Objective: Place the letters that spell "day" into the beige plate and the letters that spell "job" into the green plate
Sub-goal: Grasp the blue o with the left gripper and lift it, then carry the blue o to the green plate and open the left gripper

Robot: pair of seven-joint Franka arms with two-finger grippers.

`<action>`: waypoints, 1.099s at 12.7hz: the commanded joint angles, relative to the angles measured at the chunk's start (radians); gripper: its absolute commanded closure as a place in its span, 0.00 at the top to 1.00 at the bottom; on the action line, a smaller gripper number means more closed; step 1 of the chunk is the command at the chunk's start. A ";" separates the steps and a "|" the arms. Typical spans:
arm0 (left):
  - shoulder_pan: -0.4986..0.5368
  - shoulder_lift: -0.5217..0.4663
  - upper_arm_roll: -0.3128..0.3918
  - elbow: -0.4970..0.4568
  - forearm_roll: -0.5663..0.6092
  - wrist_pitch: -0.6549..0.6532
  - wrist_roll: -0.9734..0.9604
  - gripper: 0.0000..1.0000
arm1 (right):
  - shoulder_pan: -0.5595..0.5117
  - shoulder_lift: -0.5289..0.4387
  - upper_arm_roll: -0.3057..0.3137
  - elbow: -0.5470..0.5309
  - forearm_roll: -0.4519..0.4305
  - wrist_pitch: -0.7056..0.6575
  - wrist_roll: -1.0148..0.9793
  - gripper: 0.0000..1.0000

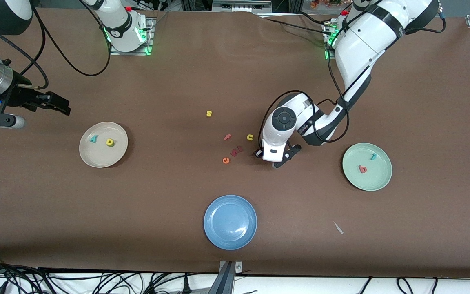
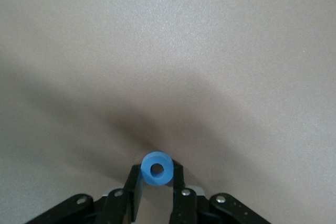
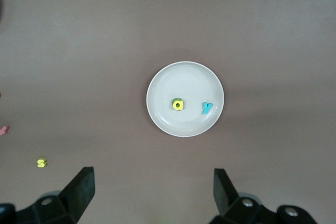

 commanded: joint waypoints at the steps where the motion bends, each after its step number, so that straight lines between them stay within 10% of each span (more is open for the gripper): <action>1: -0.004 -0.012 0.019 0.006 0.026 -0.015 -0.009 0.06 | 0.009 0.005 -0.004 0.016 -0.010 -0.002 0.014 1.00; 14: 0.238 -0.205 0.014 -0.022 0.028 -0.372 0.567 0.05 | 0.011 0.007 -0.004 0.015 -0.010 -0.003 0.014 1.00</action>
